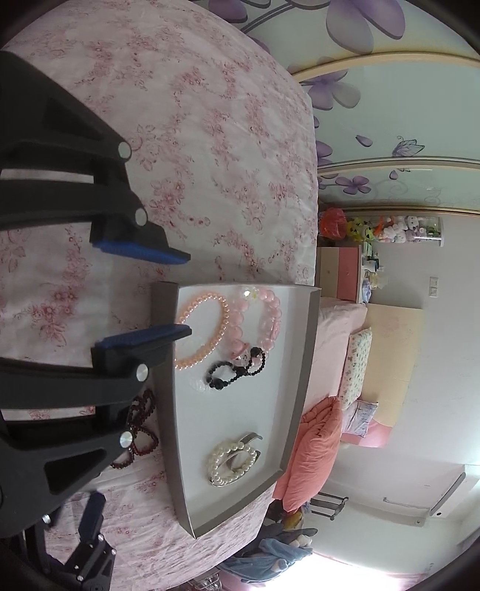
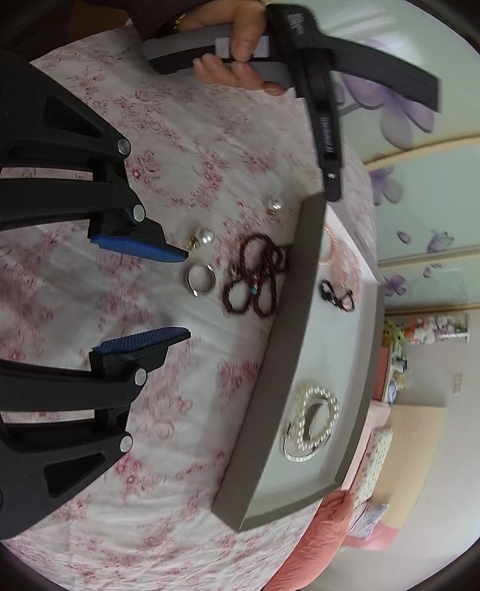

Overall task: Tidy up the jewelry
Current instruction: 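Grasp the silver ring on the bedspread with the right tool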

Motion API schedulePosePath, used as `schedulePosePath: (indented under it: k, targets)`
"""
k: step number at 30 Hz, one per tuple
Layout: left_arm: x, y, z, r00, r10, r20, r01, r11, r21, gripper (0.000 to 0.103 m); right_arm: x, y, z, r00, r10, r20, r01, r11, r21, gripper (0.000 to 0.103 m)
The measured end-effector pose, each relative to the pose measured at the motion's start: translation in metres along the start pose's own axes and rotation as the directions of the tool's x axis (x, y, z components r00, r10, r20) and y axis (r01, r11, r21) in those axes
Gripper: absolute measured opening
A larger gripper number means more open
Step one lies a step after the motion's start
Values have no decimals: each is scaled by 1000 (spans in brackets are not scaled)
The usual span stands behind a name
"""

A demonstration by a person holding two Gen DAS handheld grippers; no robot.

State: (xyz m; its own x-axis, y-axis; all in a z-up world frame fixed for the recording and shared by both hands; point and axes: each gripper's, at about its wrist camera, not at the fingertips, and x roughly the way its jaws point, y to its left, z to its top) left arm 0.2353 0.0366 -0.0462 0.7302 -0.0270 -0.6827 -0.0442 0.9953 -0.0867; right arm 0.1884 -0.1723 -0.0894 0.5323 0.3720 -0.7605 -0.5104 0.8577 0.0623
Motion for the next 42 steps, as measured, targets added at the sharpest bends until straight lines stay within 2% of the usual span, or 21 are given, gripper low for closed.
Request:
schedulePosePath:
  k: [13, 18, 23, 27, 33, 39, 42]
  targets:
    - [-4, -6, -1, 1000, -2, 0, 2, 1000, 9, 34, 9, 8, 9, 1000, -28, -3, 28, 999, -21, 22]
    - [-5, -10, -1, 1000, -6, 0, 6, 1000, 15, 34, 8, 4, 8, 999, -49, -2, 49, 999, -2, 22]
    - [-6, -10, -2, 1000, -9, -1, 9, 1000, 22, 34, 4, -13, 4, 995, -104, -4, 105, 993, 49, 22]
    - [-6, -11, -3, 1000, -12, -4, 12, 1000, 23, 34, 0, -36, 2, 985, -175, -11, 175, 978, 112, 22]
    - [-8, -14, -6, 1000, -17, -4, 17, 999, 32, 34, -7, -71, -4, 954, -297, -29, 296, 929, 221, 22]
    - [-13, -16, -12, 999, -29, -13, 30, 998, 50, 34, -9, -85, -7, 948, -315, -37, 312, 909, 276, 22]
    - [-16, -17, -20, 999, -40, -23, 41, 997, 63, 39, -9, -86, -7, 949, -314, -36, 311, 909, 276, 22]
